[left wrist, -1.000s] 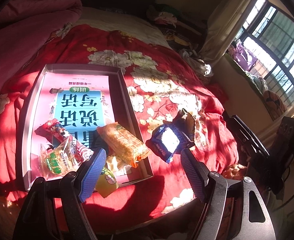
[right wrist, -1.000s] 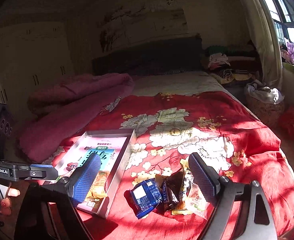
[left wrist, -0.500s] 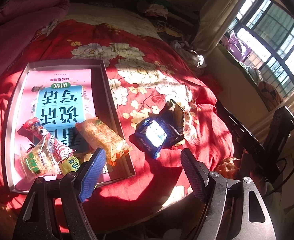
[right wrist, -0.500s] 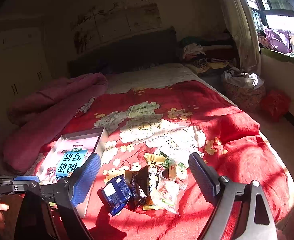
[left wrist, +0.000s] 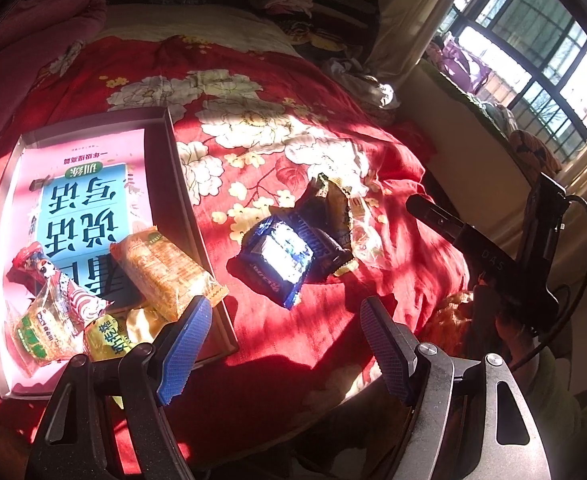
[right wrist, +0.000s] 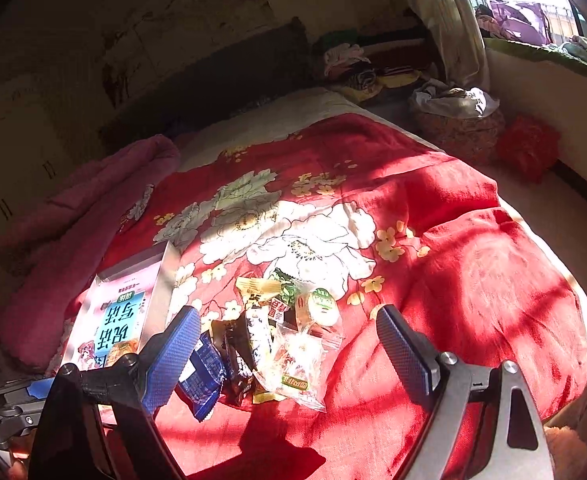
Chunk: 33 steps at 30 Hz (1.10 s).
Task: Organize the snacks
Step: 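Move the left tool to the blue biscuit packet and grasp it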
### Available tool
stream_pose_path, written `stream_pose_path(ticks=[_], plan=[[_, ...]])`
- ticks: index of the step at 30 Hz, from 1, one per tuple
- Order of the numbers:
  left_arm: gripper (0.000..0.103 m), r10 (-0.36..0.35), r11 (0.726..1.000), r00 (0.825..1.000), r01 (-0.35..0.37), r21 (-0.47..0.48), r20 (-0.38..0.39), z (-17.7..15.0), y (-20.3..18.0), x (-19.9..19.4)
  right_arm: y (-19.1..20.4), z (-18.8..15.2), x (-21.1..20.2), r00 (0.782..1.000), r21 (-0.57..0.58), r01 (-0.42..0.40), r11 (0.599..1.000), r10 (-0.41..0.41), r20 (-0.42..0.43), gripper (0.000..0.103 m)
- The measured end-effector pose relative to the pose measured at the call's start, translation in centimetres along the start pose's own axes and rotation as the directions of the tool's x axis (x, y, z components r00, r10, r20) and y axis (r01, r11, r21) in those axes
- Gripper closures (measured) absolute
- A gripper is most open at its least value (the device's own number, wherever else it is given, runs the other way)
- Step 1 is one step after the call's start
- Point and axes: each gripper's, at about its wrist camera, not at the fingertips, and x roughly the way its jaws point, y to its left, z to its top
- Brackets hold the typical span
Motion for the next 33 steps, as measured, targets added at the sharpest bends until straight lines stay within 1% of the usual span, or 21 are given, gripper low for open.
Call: stream_pose_path(ticks=[6,10,13,15,17,21,26,29,33], plan=[[0.025,-0.004,0.999,0.999,0.005,0.036,-0.033,0.4,-1.0,1.6,-0.6,-0.7,1.8,0.996,0.003,0.033,0.999,-0.033,-0.08,0.014],[0.025,0.013,0.997,0.999,-0.009,0.071,-0.045,0.8,-1.6,2.8,-0.6,-1.0,2.6,0.993,-0.008,0.033,0.999,-0.033,-0.113,0.014],[0.025,0.025,0.995,0.998,-0.02,0.094,-0.058,1.1,-1.8,3.6,-0.4,-1.3,3.2,0.99,-0.024,0.031,0.999,-0.034,-0.14,0.022],[0.025,0.025,0.994,0.997,-0.017,0.109,-0.068,1.2,-1.9,4.2,-0.3,-1.5,3.7,0.987,-0.032,0.031,0.999,-0.036,-0.159,0.025],[0.025,0.033,0.992,0.996,-0.023,0.125,-0.079,1.4,-2.0,4.8,-0.4,-1.6,4.3,0.983,-0.03,0.027,0.999,-0.032,-0.18,0.031],[0.025,0.062,0.984,0.994,-0.046,0.169,-0.093,1.8,-2.2,6.3,-0.8,-1.8,5.0,0.979,-0.009,0.01,1.0,-0.012,-0.204,0.037],[0.025,0.078,0.977,0.99,-0.053,0.204,-0.118,2.4,-2.5,8.1,-0.7,-1.9,5.6,0.975,-0.011,-0.01,1.0,0.008,-0.22,0.045],[0.025,0.101,0.969,0.988,-0.071,0.235,-0.117,2.6,-2.8,9.0,-0.7,-2.1,6.1,0.972,-0.011,-0.015,1.0,0.012,-0.236,0.048],[0.025,0.117,0.966,0.985,-0.084,0.244,-0.125,3.0,-2.7,10.1,-0.9,-2.2,6.9,0.965,-0.01,-0.014,1.0,0.011,-0.26,0.051]])
